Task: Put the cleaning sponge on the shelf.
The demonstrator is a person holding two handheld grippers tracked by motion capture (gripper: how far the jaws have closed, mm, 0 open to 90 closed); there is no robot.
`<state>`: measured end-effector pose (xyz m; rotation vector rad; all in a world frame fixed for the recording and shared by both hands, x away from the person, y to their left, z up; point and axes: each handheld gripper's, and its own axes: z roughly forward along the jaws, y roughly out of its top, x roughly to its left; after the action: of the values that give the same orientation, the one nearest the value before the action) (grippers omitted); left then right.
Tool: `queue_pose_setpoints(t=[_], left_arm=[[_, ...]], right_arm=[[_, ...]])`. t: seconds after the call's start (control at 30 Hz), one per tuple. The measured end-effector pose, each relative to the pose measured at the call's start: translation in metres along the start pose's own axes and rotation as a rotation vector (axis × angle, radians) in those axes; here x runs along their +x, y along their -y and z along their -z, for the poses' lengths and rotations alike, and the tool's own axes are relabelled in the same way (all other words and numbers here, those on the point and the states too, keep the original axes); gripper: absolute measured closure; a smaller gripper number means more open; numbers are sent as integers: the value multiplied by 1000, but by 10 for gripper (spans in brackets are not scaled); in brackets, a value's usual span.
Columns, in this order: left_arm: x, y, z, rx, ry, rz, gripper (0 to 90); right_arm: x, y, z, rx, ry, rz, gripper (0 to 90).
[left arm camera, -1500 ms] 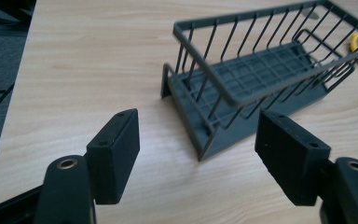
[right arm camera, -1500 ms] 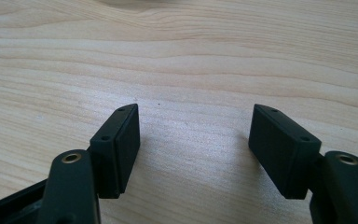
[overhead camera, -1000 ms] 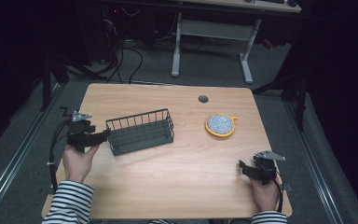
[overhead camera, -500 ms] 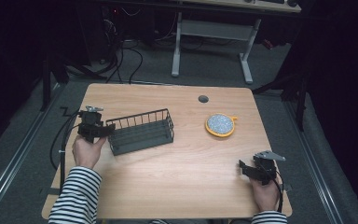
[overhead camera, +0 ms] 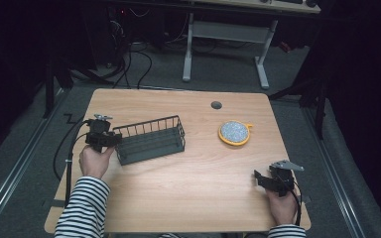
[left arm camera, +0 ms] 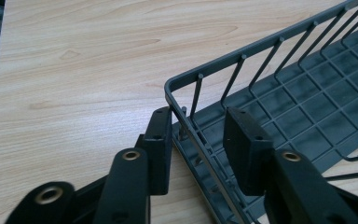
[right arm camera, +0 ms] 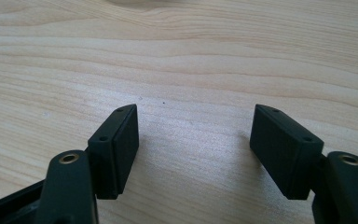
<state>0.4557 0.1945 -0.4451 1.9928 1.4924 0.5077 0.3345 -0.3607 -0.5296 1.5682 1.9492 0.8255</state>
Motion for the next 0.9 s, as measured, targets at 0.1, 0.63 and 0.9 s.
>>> queue_pose_setpoints(t=[0.1,0.63,0.9], left_arm=[[0,1,0,-1,1,11,663],[-7,10,5,-23,16,30,685],[-22,13,9,-3,24,-12,684]], right_arm=[[0,0,0,-1,0,1,327],[0,0,0,-2,-2,5,326],[0,0,0,-2,-2,7,325]])
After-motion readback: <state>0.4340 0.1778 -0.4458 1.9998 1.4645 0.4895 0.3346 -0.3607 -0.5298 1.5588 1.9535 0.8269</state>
